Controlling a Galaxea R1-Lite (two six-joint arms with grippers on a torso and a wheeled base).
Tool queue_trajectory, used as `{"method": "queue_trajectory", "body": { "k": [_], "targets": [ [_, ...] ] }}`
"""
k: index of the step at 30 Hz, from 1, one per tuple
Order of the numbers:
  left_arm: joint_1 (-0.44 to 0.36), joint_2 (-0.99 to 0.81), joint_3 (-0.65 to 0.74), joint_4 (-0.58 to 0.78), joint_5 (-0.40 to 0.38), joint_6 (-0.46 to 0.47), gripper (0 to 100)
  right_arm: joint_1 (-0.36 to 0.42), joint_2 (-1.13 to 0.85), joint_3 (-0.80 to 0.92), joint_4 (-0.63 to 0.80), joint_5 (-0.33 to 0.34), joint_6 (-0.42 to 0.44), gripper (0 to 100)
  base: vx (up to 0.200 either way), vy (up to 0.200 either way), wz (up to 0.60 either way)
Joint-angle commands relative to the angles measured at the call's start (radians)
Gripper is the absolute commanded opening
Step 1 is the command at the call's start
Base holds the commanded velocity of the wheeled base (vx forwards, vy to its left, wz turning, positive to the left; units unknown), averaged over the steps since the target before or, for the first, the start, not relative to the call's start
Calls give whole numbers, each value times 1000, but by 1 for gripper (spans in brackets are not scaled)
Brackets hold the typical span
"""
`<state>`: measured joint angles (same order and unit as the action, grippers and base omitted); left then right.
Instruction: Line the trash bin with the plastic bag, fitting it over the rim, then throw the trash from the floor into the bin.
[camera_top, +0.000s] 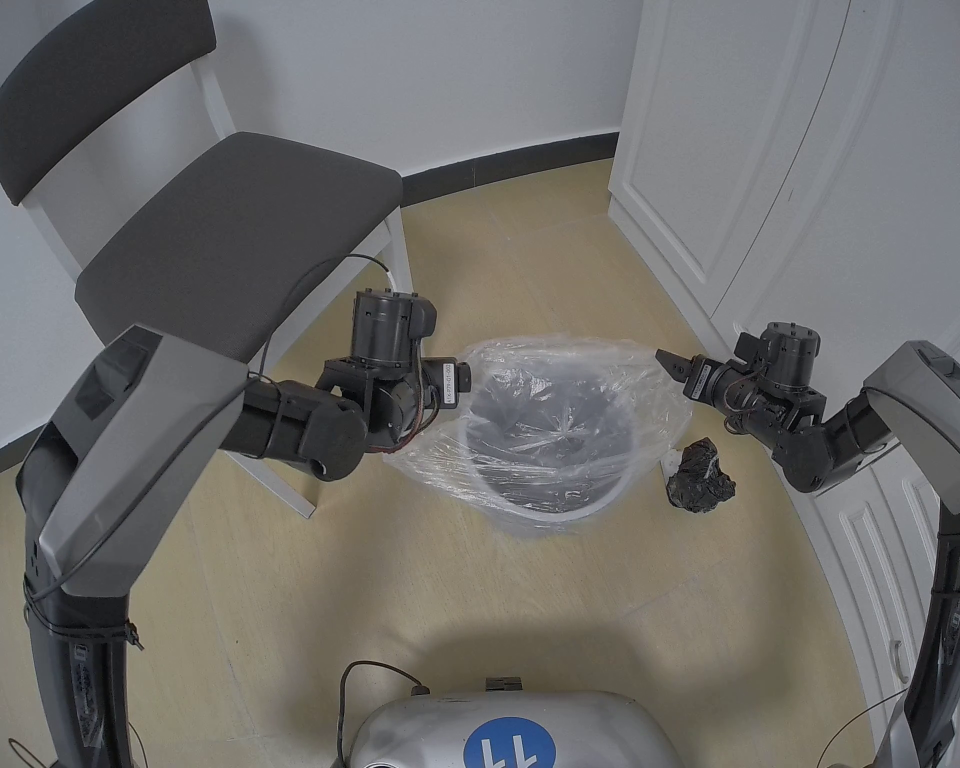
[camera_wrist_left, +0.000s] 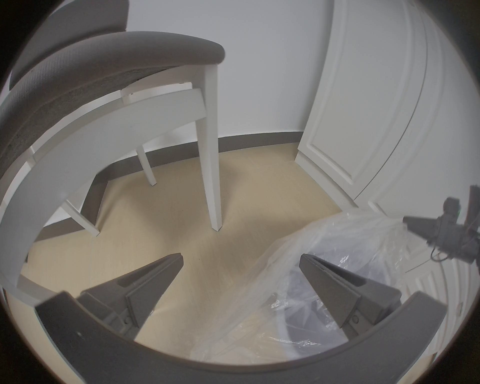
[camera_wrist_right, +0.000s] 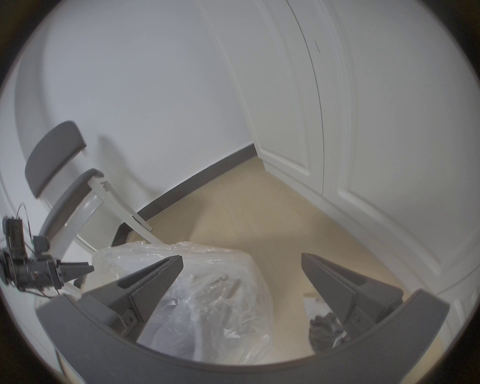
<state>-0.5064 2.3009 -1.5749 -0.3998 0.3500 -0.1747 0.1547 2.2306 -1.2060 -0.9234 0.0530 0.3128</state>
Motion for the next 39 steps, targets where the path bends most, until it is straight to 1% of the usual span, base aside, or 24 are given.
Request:
{"method": "queue_trajectory", "body": {
  "k": [1,3,4,6,10,15,19,30,33,35,36,39],
  "targets": [
    [19,-92,13,102,-22,-105,100,16,-54,-213,348,2,197,100,0,0,0],
    [29,-83,15,104,-22,-105,100,17,-39,-277,463,-22,220,100,0,0,0],
    [29,-81,15,105,-22,-105,100,17,-37,-280,469,-25,220,100,0,0,0],
    [40,-60,15,105,-20,-103,100,32,-8,-311,525,-48,220,100,0,0,0],
    [49,-34,15,105,-20,-100,100,43,30,-342,528,-56,223,100,0,0,0],
    [54,22,-1,104,-20,-98,100,48,95,-396,520,-116,221,100,0,0,0],
    [54,58,-7,93,-19,-97,100,48,116,-406,523,-119,221,100,0,0,0],
    [58,135,-145,75,-9,-112,100,46,150,-437,514,-119,224,100,0,0,0],
    [52,187,-211,19,-8,-111,100,45,208,-480,480,-145,226,100,0,0,0],
    [52,187,-211,19,-8,-111,100,45,208,-480,480,-145,226,100,0,0,0],
    [49,230,-263,10,-5,-109,100,40,242,-494,451,-157,226,100,0,0,0],
    [48,258,-301,7,-5,-111,100,40,267,-517,443,-159,229,100,0,0,0]
  ]
}}
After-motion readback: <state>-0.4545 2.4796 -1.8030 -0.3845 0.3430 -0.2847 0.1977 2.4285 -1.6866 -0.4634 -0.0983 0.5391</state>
